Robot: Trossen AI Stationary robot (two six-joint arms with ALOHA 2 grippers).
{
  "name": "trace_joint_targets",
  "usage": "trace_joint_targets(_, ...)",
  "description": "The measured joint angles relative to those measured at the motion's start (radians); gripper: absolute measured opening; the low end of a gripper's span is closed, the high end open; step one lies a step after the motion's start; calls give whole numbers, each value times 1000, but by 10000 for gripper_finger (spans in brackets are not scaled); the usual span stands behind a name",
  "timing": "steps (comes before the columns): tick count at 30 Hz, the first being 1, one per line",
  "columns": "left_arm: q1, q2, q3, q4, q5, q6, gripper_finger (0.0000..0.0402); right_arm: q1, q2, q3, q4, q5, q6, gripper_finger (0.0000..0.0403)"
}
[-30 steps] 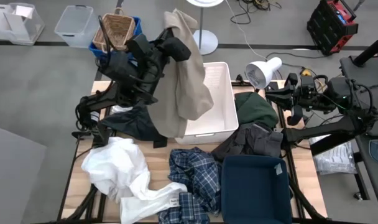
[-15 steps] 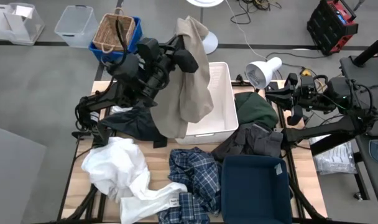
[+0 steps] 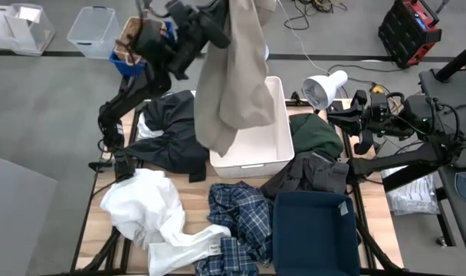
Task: Sort clothes
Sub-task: Put the brown shorts into the white laundry bin, then put the blue checkered polo into the white laundry bin
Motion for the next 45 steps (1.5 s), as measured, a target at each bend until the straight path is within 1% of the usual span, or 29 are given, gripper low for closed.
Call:
trace_joint_targets(2,24,11,0,-65,90,-49,0,0,0,0,0,0,0,38)
trace_joint_targets(5,26,23,0,-212,174,-44,0,0,0,0,0,0,0,38)
trace_joint_targets(9,20,24,0,-472,189,30,0,0,0,0,0,0,0,38)
trace_joint_targets(12,20,22,0,-669,208,39,0,0,0,0,0,0,0,38)
trace_joint_targets(15,8,30,-1,-768,283,-16,0,0,0,0,0,0,0,38)
trace_joint_targets(17,-2,34,-1,-830,312,-58,0,0,0,0,0,0,0,38)
trace_joint_targets(21,-2,45,-1,-993,312,-124,1,0,0,0,0,0,0,38)
trace_joint_targets(23,0,48,-1,-1055,306,-122,9,0,0,0,0,0,0,38)
trace_joint_targets(26,-2,47,0,-1133,276,-107,32,0,0,0,0,0,0,38)
trace_joint_targets(28,-5,46,1,-1202,258,-90,58,0,0,0,0,0,0,38)
trace_joint_targets(35,-29,45,1,-1473,255,-35,176,0,0,0,0,0,0,38)
trace_joint_targets(38,-53,44,1,-1575,238,-33,215,0,0,0,0,0,0,38)
trace_joint_targets(40,-77,39,1,-1634,208,-34,230,0,0,0,0,0,0,38)
trace_joint_targets(41,-92,33,-3,-1625,202,-33,235,0,0,0,0,0,0,38)
trace_joint_targets(45,-187,-9,-12,-1622,262,-8,238,0,0,0,0,0,0,38)
